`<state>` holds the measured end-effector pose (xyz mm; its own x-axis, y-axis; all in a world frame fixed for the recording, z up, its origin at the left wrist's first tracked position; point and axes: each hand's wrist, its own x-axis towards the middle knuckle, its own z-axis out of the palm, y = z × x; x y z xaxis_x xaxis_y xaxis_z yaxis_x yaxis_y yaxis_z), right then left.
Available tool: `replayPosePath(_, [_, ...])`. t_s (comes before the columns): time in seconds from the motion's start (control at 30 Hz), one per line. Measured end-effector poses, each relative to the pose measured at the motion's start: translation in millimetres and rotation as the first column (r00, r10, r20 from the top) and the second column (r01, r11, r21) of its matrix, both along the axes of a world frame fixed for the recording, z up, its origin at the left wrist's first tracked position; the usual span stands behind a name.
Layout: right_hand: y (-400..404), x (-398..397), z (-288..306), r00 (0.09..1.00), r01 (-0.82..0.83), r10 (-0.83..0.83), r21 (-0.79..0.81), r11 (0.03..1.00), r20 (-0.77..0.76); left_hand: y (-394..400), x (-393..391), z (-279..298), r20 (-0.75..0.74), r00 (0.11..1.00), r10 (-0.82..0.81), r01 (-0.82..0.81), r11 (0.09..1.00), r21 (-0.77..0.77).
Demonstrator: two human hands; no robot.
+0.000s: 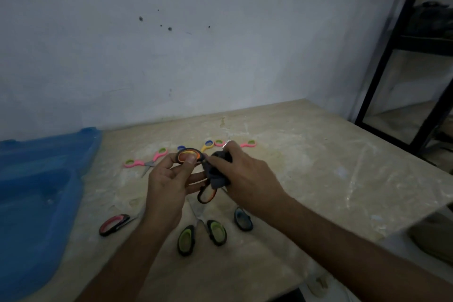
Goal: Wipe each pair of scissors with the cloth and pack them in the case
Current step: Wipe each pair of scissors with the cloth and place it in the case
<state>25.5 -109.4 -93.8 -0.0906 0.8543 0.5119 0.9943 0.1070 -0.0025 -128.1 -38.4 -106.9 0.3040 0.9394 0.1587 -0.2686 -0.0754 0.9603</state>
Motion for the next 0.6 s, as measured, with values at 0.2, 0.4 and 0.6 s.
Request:
replayPosePath(0.2, [8.6,55.5,36.5,0.938,0.321,-0.311,0.045,0.946,-0.154,0.3,-0.5,-0.7,-0.02,1.0,-0.005,0.005,1.0,-0.002])
replayPosePath(0.4, [-14.9,-12.3,13.2,0.996,0.023,-0.028,-0.06,0.998,-0.087,-5.4,5.3,-0.9,0.03,0.999,-0.033,0.034,0.999,-0.03])
replayPosePath(0.6, [10.3,46.9,27.0,0.952,0.286,-0.288,-0.03,0.958,-0.107,-3.3,1.5,-1.9,-0.001,1.0,-0.022,0.022,0.999,-0.024])
